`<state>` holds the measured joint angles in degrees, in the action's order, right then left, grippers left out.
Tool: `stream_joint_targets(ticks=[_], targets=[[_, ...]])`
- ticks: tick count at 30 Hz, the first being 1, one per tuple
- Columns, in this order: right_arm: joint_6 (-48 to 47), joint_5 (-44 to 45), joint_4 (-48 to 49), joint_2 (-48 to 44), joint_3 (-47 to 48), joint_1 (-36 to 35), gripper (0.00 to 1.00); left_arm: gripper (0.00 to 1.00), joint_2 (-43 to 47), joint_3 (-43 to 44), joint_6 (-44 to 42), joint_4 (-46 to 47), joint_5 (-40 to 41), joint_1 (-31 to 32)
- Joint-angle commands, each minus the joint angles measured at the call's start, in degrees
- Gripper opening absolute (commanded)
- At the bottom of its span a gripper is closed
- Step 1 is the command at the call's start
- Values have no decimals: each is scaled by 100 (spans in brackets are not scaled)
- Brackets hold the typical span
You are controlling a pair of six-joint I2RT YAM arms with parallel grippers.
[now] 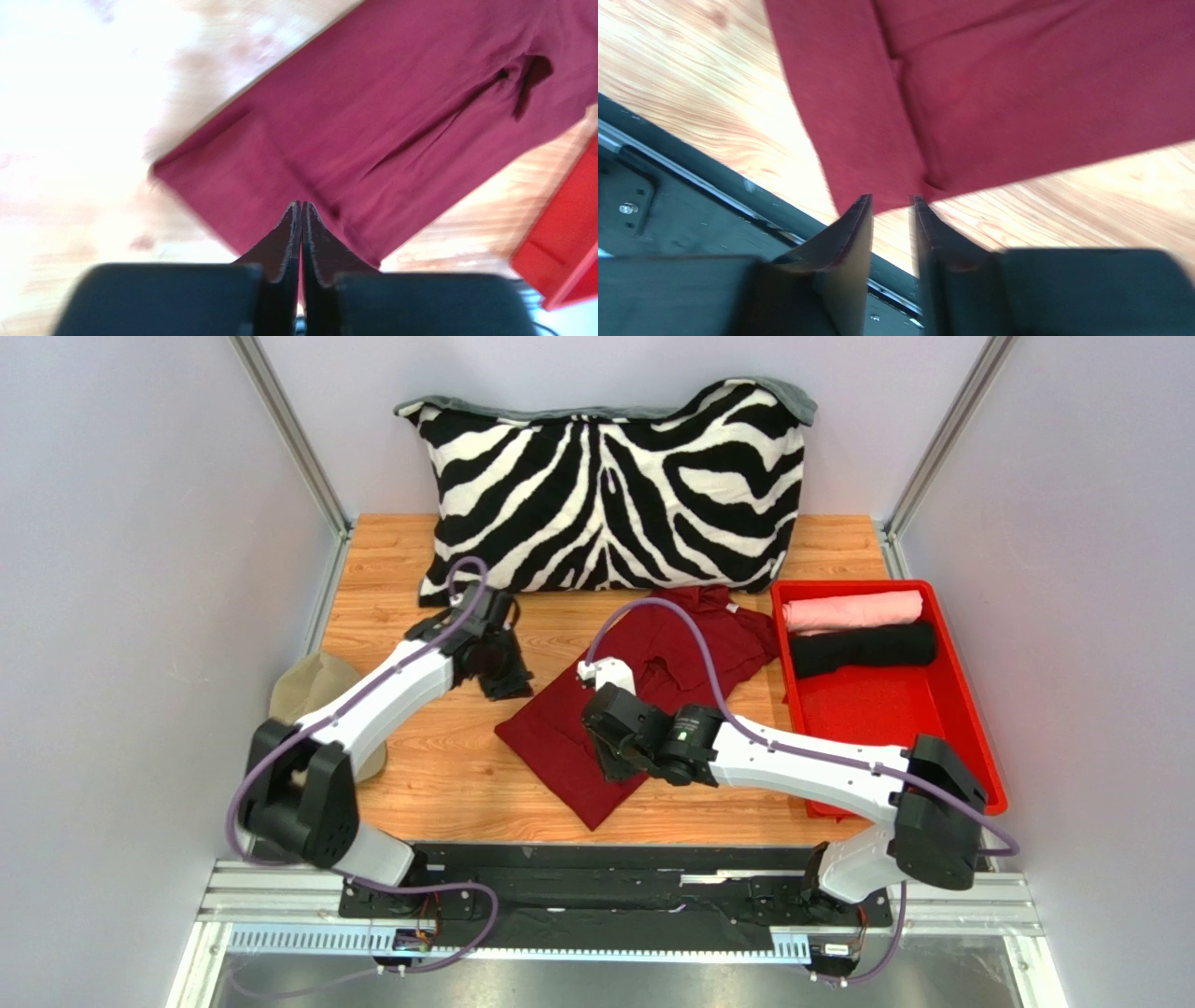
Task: Roll the t-shirts
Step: Roll the T-shirt to the center of the board.
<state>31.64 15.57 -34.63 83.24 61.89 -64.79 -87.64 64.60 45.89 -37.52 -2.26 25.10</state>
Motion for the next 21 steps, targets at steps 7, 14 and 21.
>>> stream_joint_targets(ticks=[7,14,21], targets=[[-176,-389,826,1238,-202,-16,20,0,-24,-1450,377,1123,-1030,-462],[202,-520,985,1309,-845,-7,17,0,-693,-1380,254,1238,-1189,-691],[10,-186,247,685,-275,-7,18,0,157,-1213,113,799,-1452,-709]])
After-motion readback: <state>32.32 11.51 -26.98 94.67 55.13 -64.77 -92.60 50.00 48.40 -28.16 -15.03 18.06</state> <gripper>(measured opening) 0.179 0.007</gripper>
